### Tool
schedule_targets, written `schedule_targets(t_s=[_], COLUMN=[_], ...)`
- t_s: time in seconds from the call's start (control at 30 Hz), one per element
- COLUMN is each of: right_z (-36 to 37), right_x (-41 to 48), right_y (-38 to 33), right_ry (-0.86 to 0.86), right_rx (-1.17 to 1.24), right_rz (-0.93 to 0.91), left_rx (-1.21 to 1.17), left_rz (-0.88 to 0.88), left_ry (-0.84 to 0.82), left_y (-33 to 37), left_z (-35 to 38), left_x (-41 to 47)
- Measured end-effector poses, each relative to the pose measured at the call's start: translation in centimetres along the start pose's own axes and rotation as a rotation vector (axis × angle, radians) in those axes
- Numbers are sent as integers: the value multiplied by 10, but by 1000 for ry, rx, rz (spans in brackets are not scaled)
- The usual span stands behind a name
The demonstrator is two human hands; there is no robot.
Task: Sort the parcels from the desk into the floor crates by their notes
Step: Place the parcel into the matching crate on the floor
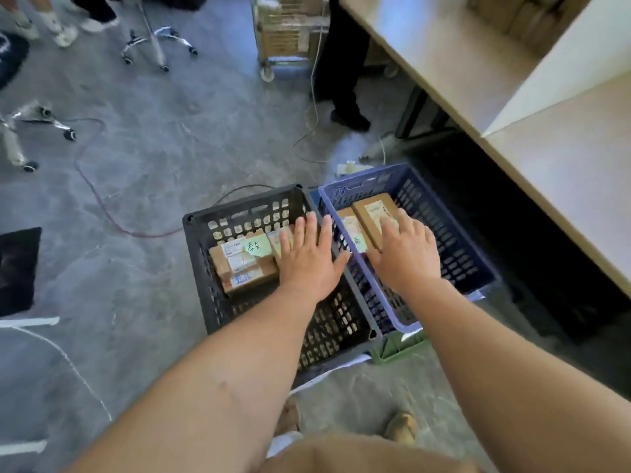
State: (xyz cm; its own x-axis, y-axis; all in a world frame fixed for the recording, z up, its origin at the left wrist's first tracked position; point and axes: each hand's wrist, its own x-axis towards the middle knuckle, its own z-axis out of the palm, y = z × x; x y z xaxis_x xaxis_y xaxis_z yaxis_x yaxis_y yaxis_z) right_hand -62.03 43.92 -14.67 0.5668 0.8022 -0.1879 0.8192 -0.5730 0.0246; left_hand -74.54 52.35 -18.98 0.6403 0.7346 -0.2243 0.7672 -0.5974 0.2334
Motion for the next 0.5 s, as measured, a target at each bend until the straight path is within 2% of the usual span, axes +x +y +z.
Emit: schedule_targets(t_s=[0.3,0.5], right_z=[-42,-57], right_x=[-56,-113], right_y=[91,178], right_ry=[135,215], right_rx=[-11,14], right_rz=[191,312], left_rx=[51,158], left_rz=[218,361], left_ry=[100,131], left_y=[105,203], left_z=[-34,-35], left_x=[-3,-30])
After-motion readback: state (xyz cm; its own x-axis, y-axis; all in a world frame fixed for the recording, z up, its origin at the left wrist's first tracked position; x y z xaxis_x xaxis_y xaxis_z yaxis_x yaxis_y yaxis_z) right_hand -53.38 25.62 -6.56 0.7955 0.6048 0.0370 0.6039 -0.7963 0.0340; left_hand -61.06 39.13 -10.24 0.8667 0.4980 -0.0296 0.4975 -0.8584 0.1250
